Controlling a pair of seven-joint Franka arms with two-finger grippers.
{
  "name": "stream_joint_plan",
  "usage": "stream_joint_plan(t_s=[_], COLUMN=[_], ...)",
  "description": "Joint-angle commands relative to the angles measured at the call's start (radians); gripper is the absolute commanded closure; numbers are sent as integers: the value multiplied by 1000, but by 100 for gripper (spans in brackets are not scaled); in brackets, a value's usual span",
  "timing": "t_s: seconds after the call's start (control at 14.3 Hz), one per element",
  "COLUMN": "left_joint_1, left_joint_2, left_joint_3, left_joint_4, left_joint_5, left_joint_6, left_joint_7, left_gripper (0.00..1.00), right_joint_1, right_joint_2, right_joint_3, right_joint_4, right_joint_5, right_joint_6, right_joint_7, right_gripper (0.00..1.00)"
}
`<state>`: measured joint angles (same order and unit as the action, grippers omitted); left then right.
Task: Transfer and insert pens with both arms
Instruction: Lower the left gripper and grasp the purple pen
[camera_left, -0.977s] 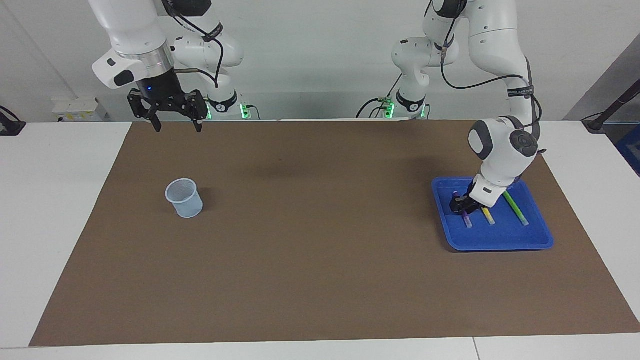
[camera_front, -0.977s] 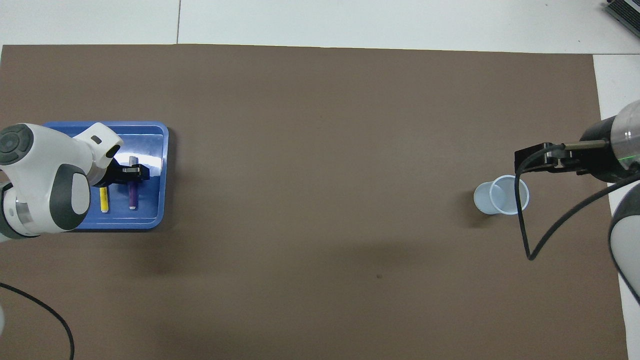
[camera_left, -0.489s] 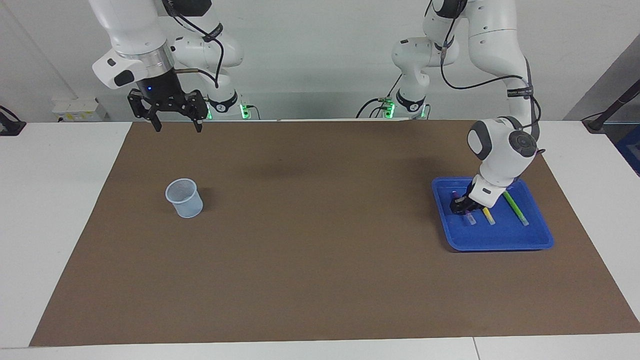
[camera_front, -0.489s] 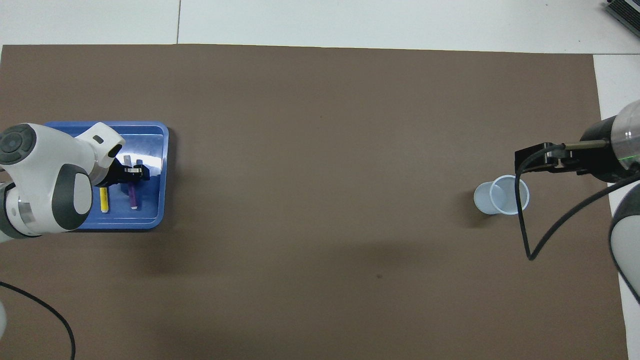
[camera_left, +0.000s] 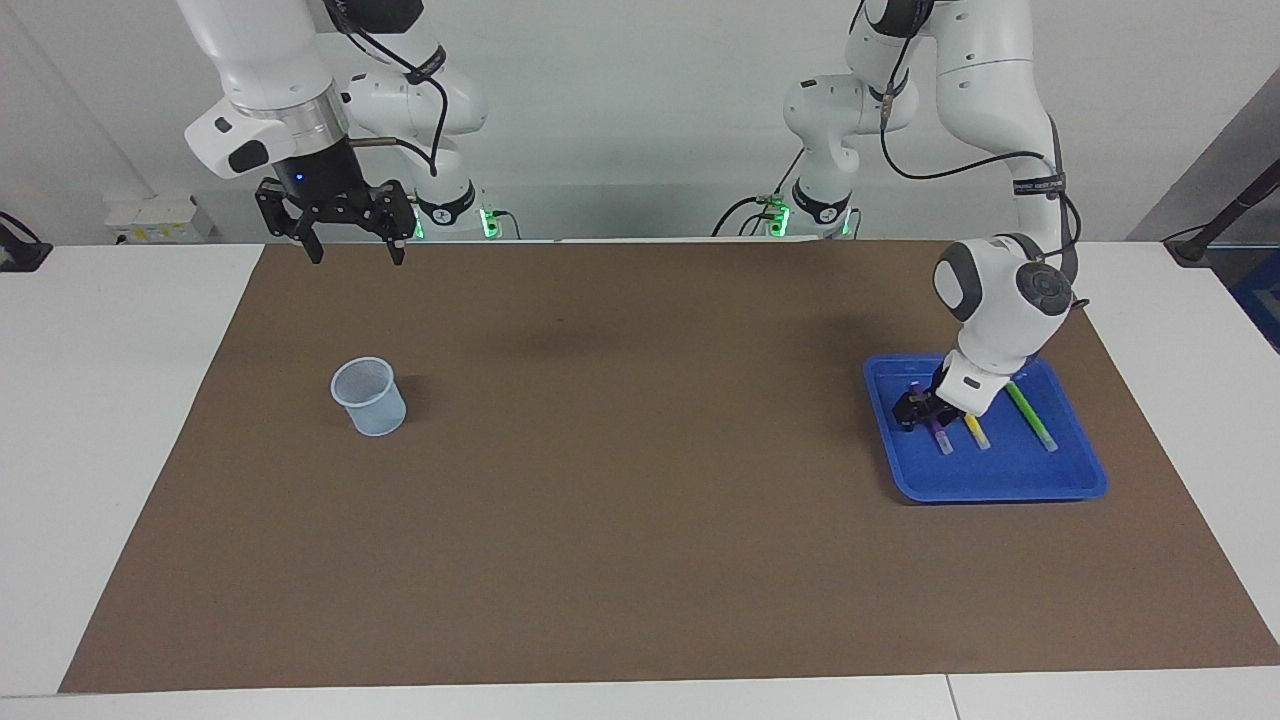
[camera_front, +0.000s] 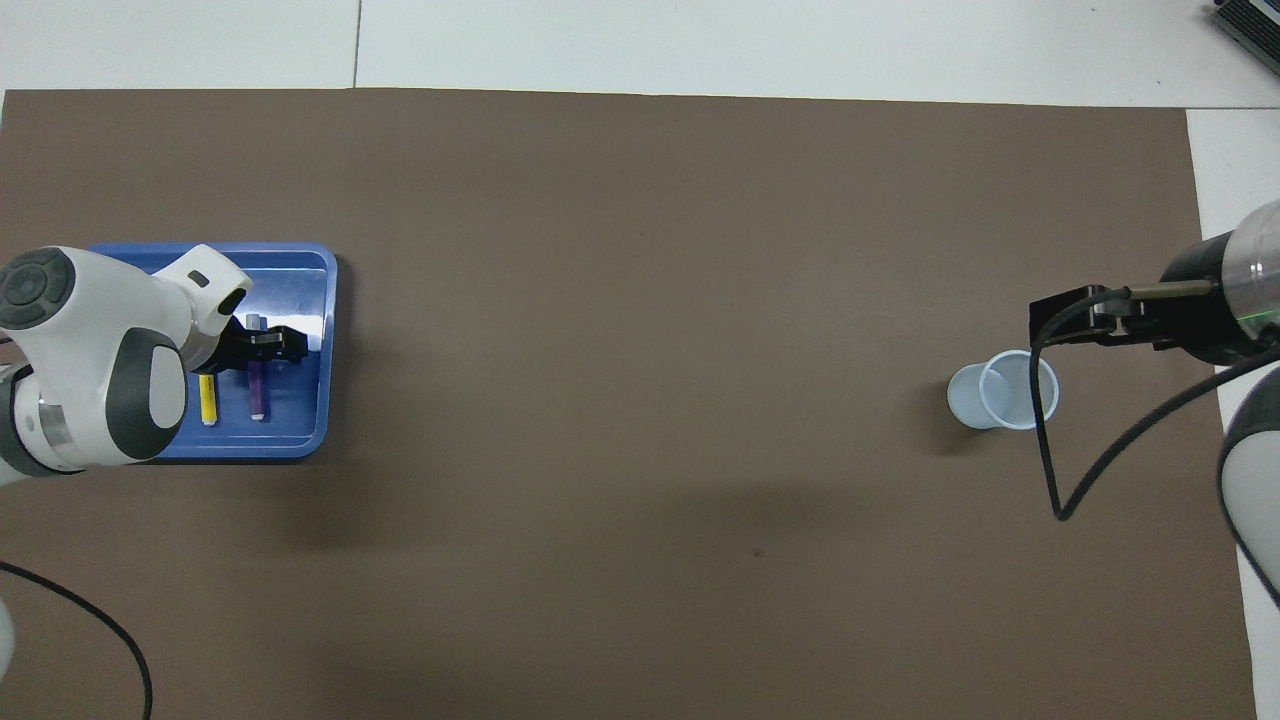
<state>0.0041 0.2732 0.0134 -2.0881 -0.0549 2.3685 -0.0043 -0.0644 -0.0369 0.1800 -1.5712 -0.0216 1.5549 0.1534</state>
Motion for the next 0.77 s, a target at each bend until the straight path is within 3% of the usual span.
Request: stream_joint_plan(t_s=[0.0,0.21,0.56,0.7], left_joint_1=[-15,-15,-13,-13], left_joint_2=[15,12,8,6], left_joint_3=[8,8,10,10], left_joint_4=[34,51,37,33], left_joint_5=[-11,-11,-11,-11], left_joint_6=[-9,-25,-23,-25], left_joint_7=[-10,-10,-11,-11], left_gripper=[7,10,38,44], right_joint_1=[-9,-9,8,8], right_joint_2=[-11,-8,-18,-17], right_joint_3=[4,4,7,10], right_joint_4=[-10,-7,-9,-7], right_joint_5=[-8,-8,-8,0], right_joint_6=[7,20,14,19], right_joint_7=[6,5,6,6], right_gripper=[0,0,0,0])
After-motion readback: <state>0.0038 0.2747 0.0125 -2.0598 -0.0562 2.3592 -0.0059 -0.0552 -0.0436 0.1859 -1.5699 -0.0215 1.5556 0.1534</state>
